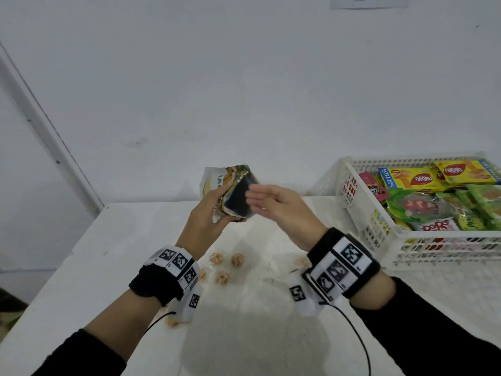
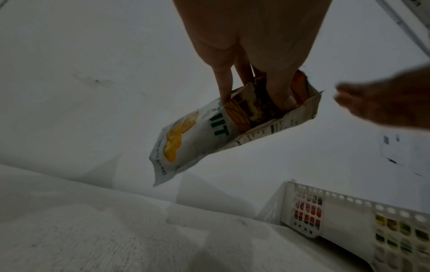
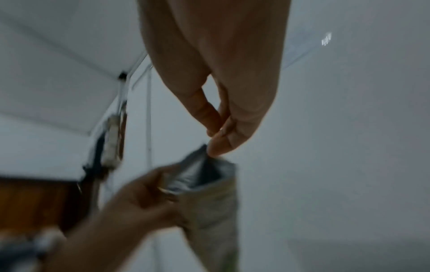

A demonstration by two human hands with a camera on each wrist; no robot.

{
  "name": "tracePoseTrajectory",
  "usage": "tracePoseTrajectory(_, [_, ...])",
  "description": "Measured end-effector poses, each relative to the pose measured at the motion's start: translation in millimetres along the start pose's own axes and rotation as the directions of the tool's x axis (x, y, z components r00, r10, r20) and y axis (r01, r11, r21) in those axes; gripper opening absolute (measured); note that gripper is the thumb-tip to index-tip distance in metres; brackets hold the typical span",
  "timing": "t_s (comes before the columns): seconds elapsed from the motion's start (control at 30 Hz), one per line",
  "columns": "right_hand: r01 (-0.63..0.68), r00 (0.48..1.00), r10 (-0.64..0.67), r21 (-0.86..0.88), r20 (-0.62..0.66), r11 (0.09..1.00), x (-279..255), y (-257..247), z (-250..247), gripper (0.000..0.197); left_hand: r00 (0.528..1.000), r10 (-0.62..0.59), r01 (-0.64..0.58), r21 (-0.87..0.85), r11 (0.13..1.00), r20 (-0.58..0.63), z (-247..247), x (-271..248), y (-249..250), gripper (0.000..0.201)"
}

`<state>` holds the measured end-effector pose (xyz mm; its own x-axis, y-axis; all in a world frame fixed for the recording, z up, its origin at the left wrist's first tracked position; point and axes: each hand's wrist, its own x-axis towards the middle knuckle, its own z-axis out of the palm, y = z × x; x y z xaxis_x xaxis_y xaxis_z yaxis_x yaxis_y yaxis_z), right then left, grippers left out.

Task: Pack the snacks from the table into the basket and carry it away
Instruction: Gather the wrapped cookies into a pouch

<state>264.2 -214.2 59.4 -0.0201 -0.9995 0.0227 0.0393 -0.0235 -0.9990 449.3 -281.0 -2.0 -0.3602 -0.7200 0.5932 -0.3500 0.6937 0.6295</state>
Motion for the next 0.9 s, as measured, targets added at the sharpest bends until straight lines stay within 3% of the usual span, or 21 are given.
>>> tracePoseTrajectory(0.07, [-0.188, 0.979, 0.167, 0.197, 0.117, 0.962, 12, -4, 17, 0.027, 0.999, 0.05, -0.05, 0.04, 0.998, -0.002, 3, -1, 4, 0.063])
tracePoseTrajectory(0.13, [-0.286, 0.952, 0.238, 0.286, 0.191, 0.915, 24, -6, 28, 0.017, 0.999, 0.042, -0.042, 0.035, 0.999, -0.009, 4, -1, 7, 0.063])
tracePoseTrajectory(0.23, [-0.356, 0.932, 0.299, 0.363, 0.205, 0.861, 35, -12, 32, 0.015, 1.0, 0.011, -0.01, 0.034, 0.999, -0.014, 2, -1, 6, 0.064])
tracePoseTrajectory(0.4, [-0.426, 0.886, 0.291, 0.389, 0.36, 0.816, 38, -15, 31, 0.026, 0.999, -0.012, 0.011, 0.016, 1.0, 0.037, 3, 0, 5, 0.067])
tracePoseTrajectory(0.53, [-0.4, 0.887, 0.261, 0.351, 0.382, 0.847, 43, -8, 33, 0.007, 0.997, 0.043, -0.05, 0.134, 0.99, 0.06, 2, 4, 0, 0.065])
tracePoseTrajectory(0.67, [-0.314, 0.931, 0.208, 0.363, 0.301, 0.877, 44, 1, 27, 0.015, 0.997, -0.076, 0.071, 0.136, 0.988, 0.034, 1, 14, 2, 0.063])
tracePoseTrajectory(0.8, [-0.103, 0.993, 0.084, 0.245, 0.087, 0.964, 36, 9, 21, 0.022, 0.995, -0.09, 0.083, 0.144, 0.986, 0.044, 4, 17, 1, 0.057])
tracePoseTrajectory(0.9, [0.023, 0.997, -0.019, 0.061, -0.072, 0.998, 30, 15, 15, 0.021, 0.993, -0.114, 0.109, 0.161, 0.981, 0.024, 5, 16, -1, 0.051])
